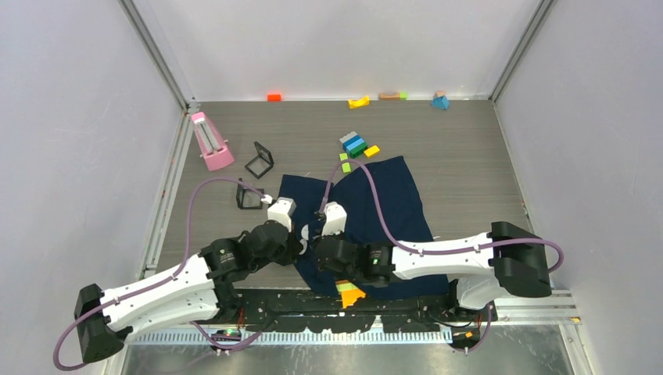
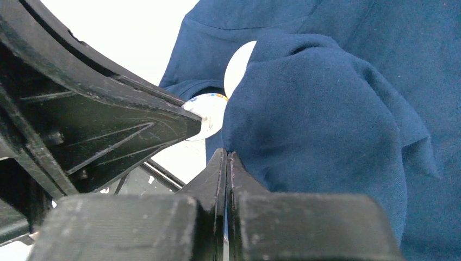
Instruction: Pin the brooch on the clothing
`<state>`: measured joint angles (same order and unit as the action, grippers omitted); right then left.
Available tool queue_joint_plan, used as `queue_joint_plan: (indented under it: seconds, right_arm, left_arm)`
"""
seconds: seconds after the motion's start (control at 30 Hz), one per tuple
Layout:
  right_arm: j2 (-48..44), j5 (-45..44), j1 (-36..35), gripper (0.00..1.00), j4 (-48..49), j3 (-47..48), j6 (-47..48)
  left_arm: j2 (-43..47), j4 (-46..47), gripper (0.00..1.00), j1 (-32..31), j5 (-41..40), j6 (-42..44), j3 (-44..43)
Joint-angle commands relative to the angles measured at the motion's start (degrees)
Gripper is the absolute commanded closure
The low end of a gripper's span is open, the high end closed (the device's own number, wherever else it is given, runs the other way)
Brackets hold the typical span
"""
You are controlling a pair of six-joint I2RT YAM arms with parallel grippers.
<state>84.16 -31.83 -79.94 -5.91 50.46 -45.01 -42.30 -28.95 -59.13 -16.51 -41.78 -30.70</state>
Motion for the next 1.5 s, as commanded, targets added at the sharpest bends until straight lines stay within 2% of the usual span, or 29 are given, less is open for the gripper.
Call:
queue_joint_plan:
  seconds: [0.0, 0.53, 0.9, 1.2, 1.3, 1.43, 1.47]
  right_arm:
    - [-3.1, -1.9, -0.5, 0.99, 4.4, -1.0, -0.8]
    - [-1.8, 0.3, -0.5, 0.99, 6.3, -1.1, -0.1]
    - [-0.2, 1.7, -0.5, 0.99, 6.8, -1.1, -0.8]
    - [-1.8, 4.6, -0.5, 0.99, 11.3, -3.4, 0.7]
    - [-2.9, 5.7, -0.5, 0.93, 12.7, -4.8, 1.5]
    - [-5.8, 6.7, -0.5, 0.73, 12.8, -6.4, 2.3]
    - [-7.7, 6.7, -0.5, 0.65, 12.9, -6.7, 2.8]
  left_arm:
    - [-1.5, 3.1, 1.00, -1.9, -5.1, -0.5, -3.2]
    - [-2.7, 6.3, 1.00, -3.7, -5.4, -2.3, -2.7]
    - [3.5, 8.7, 1.00, -3.8, -5.7, -6.0, 0.6]
    - [4.6, 12.5, 1.00, -3.7, -3.3, -7.0, 2.4]
    - [5.8, 14.1, 1.00, -3.7, -2.8, -7.8, 3.1]
    - [7.2, 14.5, 1.00, -3.4, -2.2, -7.1, 3.1]
    - [7.2, 14.2, 1.00, -3.0, -1.5, -6.9, 3.0]
